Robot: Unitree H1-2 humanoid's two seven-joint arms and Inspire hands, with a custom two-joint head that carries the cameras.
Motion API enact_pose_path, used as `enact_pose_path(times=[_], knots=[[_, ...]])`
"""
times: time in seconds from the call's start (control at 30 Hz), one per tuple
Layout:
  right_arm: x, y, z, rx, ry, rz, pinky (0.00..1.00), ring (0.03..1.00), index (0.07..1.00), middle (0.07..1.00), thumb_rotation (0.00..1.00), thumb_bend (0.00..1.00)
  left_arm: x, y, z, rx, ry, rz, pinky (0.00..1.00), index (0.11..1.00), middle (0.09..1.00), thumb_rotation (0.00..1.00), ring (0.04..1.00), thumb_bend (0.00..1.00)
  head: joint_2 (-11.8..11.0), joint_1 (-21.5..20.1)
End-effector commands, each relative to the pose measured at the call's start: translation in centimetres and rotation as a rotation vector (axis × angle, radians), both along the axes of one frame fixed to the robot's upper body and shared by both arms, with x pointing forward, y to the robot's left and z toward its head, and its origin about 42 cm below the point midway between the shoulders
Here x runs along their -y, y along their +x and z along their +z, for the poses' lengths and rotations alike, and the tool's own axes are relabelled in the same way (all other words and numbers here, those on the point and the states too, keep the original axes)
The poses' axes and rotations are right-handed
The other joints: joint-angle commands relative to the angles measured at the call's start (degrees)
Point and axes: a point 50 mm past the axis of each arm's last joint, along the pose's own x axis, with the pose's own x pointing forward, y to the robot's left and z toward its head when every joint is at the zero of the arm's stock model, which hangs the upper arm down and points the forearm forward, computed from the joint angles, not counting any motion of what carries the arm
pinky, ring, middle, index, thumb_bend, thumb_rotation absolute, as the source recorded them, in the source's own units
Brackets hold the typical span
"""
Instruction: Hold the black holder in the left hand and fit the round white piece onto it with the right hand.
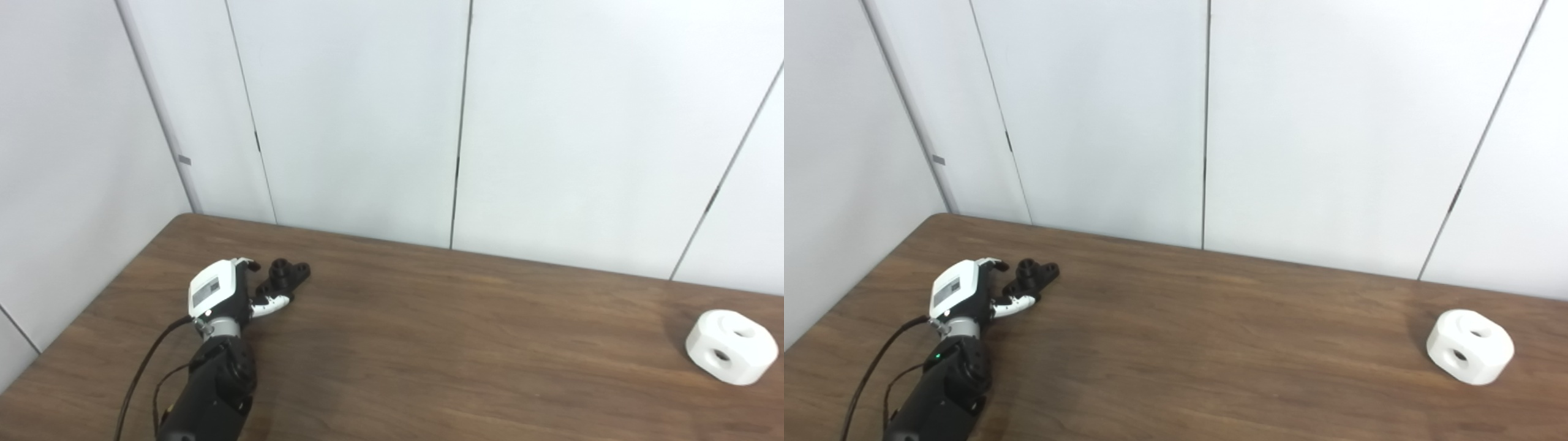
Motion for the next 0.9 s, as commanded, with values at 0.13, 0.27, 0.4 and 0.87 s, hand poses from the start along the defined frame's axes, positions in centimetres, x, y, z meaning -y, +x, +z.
enact_pose_path(times=[0.13, 0.27, 0.4, 0.87], knots=[[0.2, -0.4, -0.5, -0.025, -0.007, -0.02, 0.85, 0.926, 0.953, 0.942, 1.0, 0.52, -0.9, 1.8, 3.0, 0.082, 0.046, 0.002, 1.0, 0.717, 0.86, 0.34, 0.933, 0.86, 0.12, 0.16], [0.1, -0.3, -0.5, -0.024, -0.002, -0.017, 0.84, 0.922, 0.953, 0.941, 1.0, 0.51, -0.8, 2.0, 3.1, 0.083, 0.055, 0.005, 1.0, 0.669, 0.824, 0.33, 0.906, 0.87, 0.03, -0.05], [0.1, -0.3, -0.6, -0.02, -0.003, -0.016, 0.84, 0.924, 0.956, 0.946, 1.0, 0.51, -0.8, 2.2, 3.3, 0.083, 0.046, 0.001, 1.0, 0.654, 0.82, 0.33, 0.909, 0.86, 0.0, -0.13], [-0.2, -0.4, -0.4, -0.018, -0.019, -0.022, 0.81, 0.911, 0.94, 0.936, 1.0, 0.5, -1.0, 3.0, 4.0, 0.067, 0.011, 0.003, 0.96, 0.637, 0.812, 0.32, 0.891, 0.84, 0.29, -1.06]])
